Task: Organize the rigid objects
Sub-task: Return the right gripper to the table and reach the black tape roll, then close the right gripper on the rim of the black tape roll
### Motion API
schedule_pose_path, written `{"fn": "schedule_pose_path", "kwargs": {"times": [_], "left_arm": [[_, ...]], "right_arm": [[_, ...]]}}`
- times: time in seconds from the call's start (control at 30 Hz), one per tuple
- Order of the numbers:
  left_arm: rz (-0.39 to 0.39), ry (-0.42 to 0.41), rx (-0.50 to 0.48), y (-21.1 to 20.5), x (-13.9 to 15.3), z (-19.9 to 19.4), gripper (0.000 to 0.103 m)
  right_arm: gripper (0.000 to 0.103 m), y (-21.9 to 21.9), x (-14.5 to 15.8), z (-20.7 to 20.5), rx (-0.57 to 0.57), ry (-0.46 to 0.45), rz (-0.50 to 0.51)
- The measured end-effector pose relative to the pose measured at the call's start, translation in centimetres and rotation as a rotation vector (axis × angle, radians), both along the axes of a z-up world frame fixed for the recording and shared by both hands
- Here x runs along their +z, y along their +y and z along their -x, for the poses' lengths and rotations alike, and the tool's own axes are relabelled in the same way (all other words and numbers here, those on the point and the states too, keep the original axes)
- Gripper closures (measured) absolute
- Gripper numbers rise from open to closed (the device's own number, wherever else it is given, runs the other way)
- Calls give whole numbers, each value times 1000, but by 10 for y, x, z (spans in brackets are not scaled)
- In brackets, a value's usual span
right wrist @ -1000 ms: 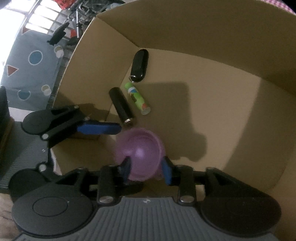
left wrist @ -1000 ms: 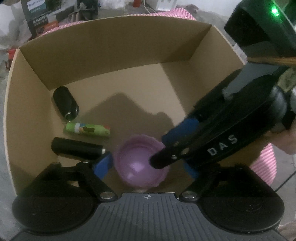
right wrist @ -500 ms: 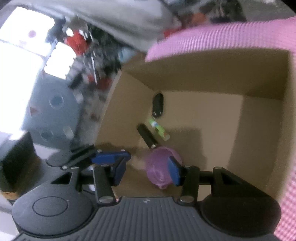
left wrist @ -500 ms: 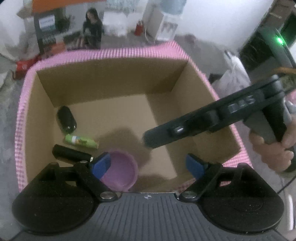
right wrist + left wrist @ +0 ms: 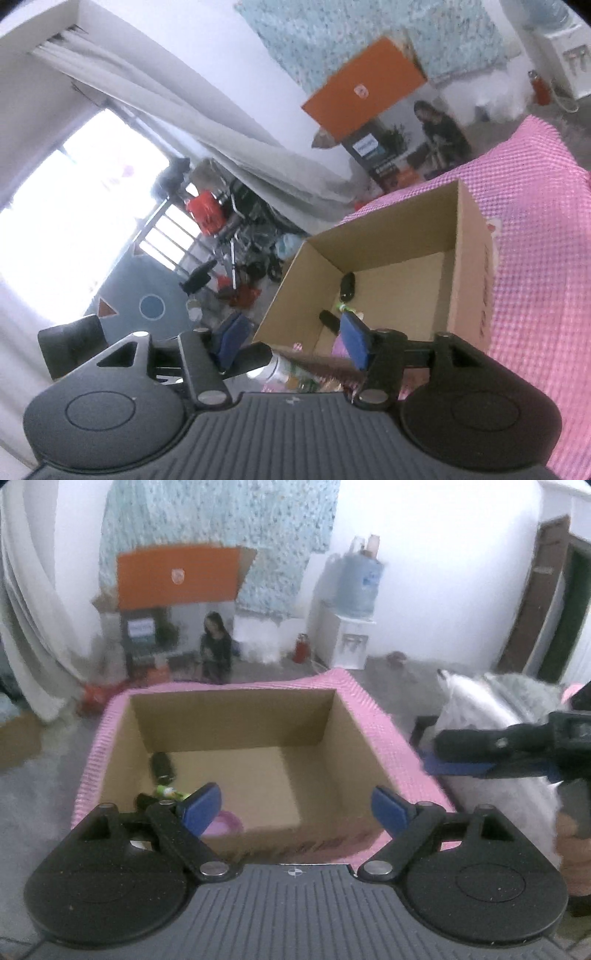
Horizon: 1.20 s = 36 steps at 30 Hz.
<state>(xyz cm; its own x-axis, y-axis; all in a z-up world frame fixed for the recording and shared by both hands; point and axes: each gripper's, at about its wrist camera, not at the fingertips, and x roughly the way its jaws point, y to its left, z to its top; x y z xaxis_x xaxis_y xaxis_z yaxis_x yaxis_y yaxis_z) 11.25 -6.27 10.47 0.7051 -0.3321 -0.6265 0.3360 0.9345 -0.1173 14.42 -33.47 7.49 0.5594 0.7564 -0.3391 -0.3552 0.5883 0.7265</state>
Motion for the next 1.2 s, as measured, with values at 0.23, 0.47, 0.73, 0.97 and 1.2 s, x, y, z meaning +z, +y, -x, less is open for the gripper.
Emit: {"fn": "schedule_pose_path", "kwargs": {"times": [0.23, 0.47, 0.73, 0.97, 1.2], "left_arm": [[-68, 42, 68, 23, -36, 44, 14], [-112, 168, 102, 42, -86, 53, 14], [-178, 203, 83, 44, -120, 53, 19], [-229, 201, 59, 41, -140, 55, 31], [-197, 211, 35, 48, -144, 52, 37]], "right_arm": [[41, 17, -31, 46, -7, 23, 18], [41, 62, -65, 57, 51, 95, 88], [44, 116, -88, 54, 131, 127, 229], [55, 143, -109, 35, 170, 162, 320], [64, 162, -125, 21, 214, 185, 381]]}}
